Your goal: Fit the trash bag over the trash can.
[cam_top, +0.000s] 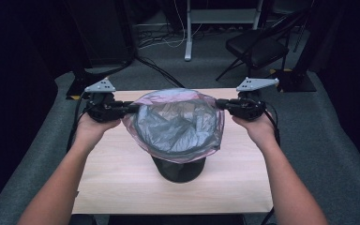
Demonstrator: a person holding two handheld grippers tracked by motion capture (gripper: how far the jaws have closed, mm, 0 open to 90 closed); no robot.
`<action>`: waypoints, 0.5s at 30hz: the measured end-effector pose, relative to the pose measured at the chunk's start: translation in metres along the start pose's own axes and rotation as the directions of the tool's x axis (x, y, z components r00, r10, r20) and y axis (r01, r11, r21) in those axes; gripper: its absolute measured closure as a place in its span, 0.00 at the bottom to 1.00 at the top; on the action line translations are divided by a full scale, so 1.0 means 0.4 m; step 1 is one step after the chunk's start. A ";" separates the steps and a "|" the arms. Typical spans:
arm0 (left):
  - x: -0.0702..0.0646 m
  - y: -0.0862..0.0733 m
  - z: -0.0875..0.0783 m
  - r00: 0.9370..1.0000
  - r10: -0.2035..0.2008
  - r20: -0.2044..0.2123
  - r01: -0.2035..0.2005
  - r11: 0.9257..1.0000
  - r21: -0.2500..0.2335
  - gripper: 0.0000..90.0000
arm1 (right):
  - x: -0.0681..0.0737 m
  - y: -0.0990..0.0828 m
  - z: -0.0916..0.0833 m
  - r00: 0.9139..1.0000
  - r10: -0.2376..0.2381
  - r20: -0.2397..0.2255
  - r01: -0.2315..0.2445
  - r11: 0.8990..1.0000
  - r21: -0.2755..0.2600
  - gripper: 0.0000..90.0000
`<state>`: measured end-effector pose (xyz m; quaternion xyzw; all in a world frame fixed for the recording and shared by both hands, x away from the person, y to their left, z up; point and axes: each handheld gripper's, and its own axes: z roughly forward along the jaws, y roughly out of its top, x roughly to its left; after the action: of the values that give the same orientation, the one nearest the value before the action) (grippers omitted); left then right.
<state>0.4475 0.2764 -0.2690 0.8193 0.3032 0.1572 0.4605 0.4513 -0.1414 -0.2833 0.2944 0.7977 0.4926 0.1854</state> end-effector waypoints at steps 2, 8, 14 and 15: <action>0.009 0.002 0.013 1.000 -0.024 -0.002 0.024 1.000 -0.012 0.89 | -0.004 -0.005 0.006 1.000 0.006 0.015 -0.006 1.000 0.007 0.98; 0.029 -0.001 0.033 0.996 -0.029 -0.080 0.030 0.999 0.018 0.92 | -0.012 -0.022 0.032 1.000 0.018 0.024 -0.019 0.999 0.050 0.99; 0.049 -0.020 0.050 0.997 -0.067 -0.042 0.068 0.997 0.033 0.93 | -0.011 -0.028 0.045 0.999 0.036 0.001 -0.036 0.998 0.048 0.99; 0.051 -0.020 0.050 0.997 -0.069 -0.034 0.070 0.997 0.032 0.94 | -0.014 -0.028 0.046 0.999 0.041 -0.004 -0.041 0.998 0.048 0.99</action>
<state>0.4710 0.2796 -0.2868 0.8132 0.3415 0.1495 0.4469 0.4629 -0.1364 -0.3015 0.3136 0.8035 0.4780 0.1662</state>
